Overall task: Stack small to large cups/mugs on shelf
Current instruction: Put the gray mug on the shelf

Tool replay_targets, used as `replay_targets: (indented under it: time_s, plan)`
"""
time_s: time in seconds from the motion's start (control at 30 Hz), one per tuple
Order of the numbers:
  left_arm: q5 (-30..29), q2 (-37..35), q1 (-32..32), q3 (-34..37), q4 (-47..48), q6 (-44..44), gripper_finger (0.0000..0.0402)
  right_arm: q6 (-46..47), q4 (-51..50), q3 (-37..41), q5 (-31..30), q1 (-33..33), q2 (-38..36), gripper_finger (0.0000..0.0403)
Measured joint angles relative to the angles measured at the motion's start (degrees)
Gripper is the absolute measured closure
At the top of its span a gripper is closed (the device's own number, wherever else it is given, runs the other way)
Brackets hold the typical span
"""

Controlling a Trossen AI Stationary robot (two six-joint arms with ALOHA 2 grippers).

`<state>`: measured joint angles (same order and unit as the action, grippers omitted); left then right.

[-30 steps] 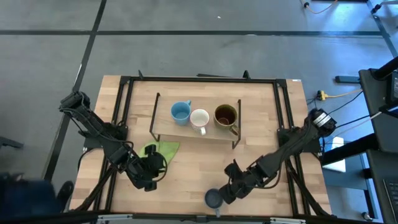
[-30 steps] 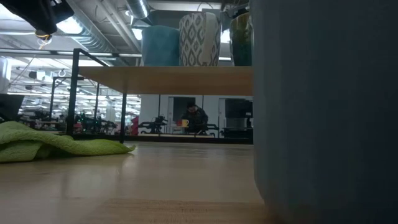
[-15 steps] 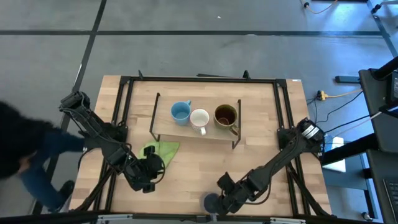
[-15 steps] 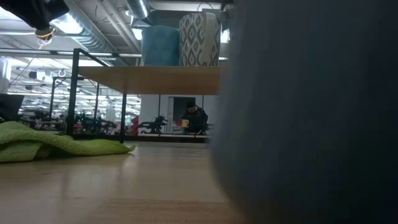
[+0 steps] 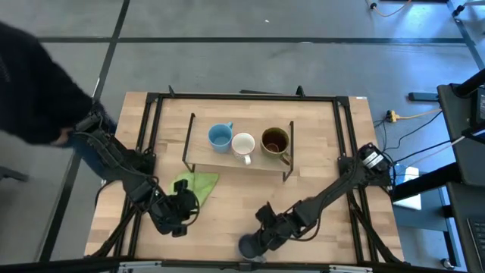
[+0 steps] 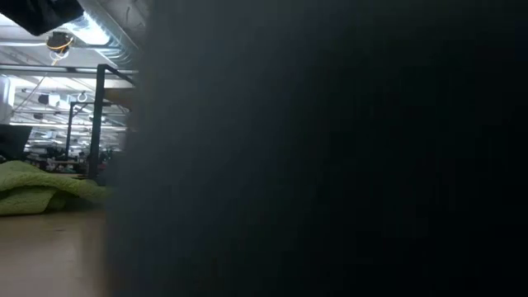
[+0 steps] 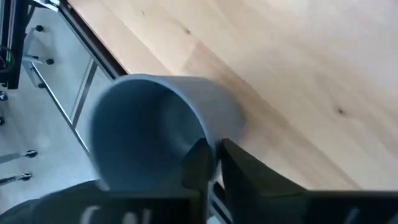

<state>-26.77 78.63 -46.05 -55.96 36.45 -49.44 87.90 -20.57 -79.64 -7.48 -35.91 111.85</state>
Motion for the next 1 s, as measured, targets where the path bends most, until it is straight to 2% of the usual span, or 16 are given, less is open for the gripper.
replay_targets:
  time_s: [0.1,0.17,0.37,0.57,1.0]
  plan:
    - [-0.3,0.0,-0.59,0.0,0.03,-0.84,0.034,-1.35,0.64,0.0,0.0,1.12,0.0,0.0388]
    - [-0.72,0.0,-0.93,0.0,0.15,-1.23,0.034,-2.48,1.19,0.02,-0.04,1.71,-0.02,0.0392]
    - [-1.17,0.0,-1.43,0.0,0.19,-1.54,0.034,-4.13,4.34,0.02,-2.35,3.75,-0.07,0.0373]
    - [-1.3,0.0,-1.39,0.0,0.17,-1.52,0.034,-8.08,7.69,0.02,-6.59,7.1,-0.09,0.0385]
    - [-1.3,0.0,-1.39,0.0,0.46,-1.66,0.034,-11.72,8.43,0.02,-6.05,9.46,-0.09,0.0361]
